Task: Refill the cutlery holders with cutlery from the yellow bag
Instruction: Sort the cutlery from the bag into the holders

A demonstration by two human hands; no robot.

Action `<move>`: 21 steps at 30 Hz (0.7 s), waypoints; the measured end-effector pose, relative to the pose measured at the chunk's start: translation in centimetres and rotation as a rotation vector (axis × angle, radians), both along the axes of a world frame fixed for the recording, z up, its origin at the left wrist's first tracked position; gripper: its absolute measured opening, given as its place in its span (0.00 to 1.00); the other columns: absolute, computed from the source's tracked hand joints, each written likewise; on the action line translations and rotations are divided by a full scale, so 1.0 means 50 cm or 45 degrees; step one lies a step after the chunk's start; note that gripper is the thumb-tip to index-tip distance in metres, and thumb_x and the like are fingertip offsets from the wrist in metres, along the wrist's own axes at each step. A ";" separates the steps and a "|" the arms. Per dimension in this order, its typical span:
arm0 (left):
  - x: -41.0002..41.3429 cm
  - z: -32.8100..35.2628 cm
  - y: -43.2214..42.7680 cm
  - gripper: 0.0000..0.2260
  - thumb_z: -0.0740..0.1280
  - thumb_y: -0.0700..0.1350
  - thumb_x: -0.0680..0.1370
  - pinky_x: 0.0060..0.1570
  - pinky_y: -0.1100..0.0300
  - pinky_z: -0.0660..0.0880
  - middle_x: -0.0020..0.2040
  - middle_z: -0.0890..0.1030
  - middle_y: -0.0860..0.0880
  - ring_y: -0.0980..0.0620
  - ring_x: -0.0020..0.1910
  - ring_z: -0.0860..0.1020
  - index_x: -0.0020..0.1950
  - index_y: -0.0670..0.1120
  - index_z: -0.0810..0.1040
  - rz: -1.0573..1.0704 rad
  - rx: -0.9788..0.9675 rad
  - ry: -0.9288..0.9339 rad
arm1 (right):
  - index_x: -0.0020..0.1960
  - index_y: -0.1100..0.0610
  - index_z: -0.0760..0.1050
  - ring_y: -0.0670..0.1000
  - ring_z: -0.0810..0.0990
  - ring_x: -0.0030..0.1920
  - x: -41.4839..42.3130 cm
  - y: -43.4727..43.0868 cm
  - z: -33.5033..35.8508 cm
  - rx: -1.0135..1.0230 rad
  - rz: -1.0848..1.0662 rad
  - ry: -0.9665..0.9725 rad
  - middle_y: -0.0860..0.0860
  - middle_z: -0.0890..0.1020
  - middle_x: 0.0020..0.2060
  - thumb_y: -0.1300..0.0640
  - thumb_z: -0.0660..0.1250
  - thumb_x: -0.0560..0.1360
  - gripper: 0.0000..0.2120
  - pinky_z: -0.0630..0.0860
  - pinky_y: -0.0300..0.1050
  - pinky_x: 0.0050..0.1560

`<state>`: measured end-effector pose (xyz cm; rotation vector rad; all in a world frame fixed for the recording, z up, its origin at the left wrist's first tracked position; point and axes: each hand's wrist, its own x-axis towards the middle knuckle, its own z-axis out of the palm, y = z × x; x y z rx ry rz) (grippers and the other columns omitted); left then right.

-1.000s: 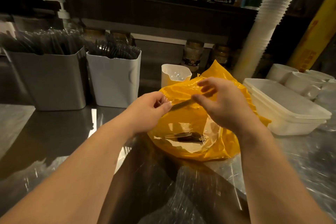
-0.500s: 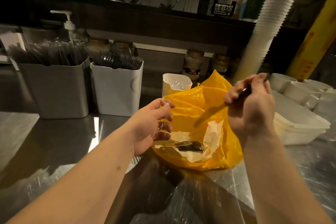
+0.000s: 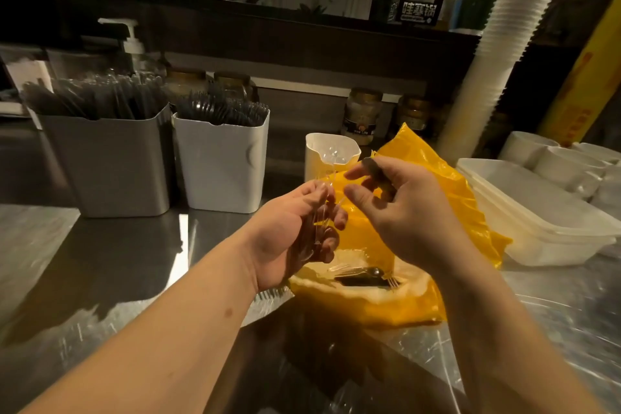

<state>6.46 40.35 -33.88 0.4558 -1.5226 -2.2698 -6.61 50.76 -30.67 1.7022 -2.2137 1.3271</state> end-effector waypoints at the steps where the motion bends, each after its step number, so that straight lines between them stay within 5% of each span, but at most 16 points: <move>1: -0.001 0.000 0.001 0.13 0.54 0.53 0.86 0.34 0.59 0.72 0.39 0.77 0.46 0.51 0.33 0.73 0.58 0.47 0.73 0.015 0.001 -0.001 | 0.56 0.51 0.80 0.44 0.78 0.46 0.004 -0.002 -0.002 0.013 -0.020 0.029 0.42 0.79 0.44 0.51 0.69 0.78 0.08 0.75 0.34 0.40; 6: -0.004 -0.002 0.003 0.17 0.56 0.54 0.85 0.41 0.57 0.78 0.40 0.81 0.46 0.51 0.37 0.79 0.63 0.45 0.76 0.103 -0.063 -0.058 | 0.53 0.50 0.80 0.45 0.79 0.48 0.006 -0.004 -0.003 0.111 0.016 0.095 0.44 0.81 0.45 0.50 0.70 0.77 0.07 0.80 0.41 0.46; 12: -0.012 0.001 -0.002 0.15 0.55 0.53 0.86 0.53 0.49 0.81 0.51 0.86 0.44 0.45 0.49 0.86 0.62 0.44 0.74 0.266 -0.046 -0.084 | 0.48 0.50 0.77 0.44 0.81 0.45 -0.023 -0.005 -0.001 0.076 0.011 -0.112 0.44 0.82 0.41 0.57 0.69 0.79 0.03 0.76 0.34 0.39; 16: -0.016 -0.009 -0.011 0.12 0.57 0.53 0.85 0.40 0.56 0.82 0.45 0.85 0.46 0.48 0.41 0.84 0.57 0.48 0.76 0.596 -0.115 -0.202 | 0.45 0.55 0.78 0.40 0.82 0.37 -0.032 -0.003 0.002 -0.195 -0.046 -0.233 0.49 0.84 0.38 0.62 0.69 0.78 0.04 0.76 0.31 0.33; 21: -0.019 -0.018 -0.014 0.15 0.57 0.56 0.85 0.34 0.59 0.67 0.34 0.70 0.50 0.53 0.33 0.66 0.52 0.48 0.75 0.655 -0.246 -0.246 | 0.46 0.60 0.79 0.40 0.76 0.27 -0.031 0.003 0.009 -0.284 -0.027 -0.461 0.51 0.85 0.39 0.60 0.71 0.78 0.04 0.69 0.33 0.26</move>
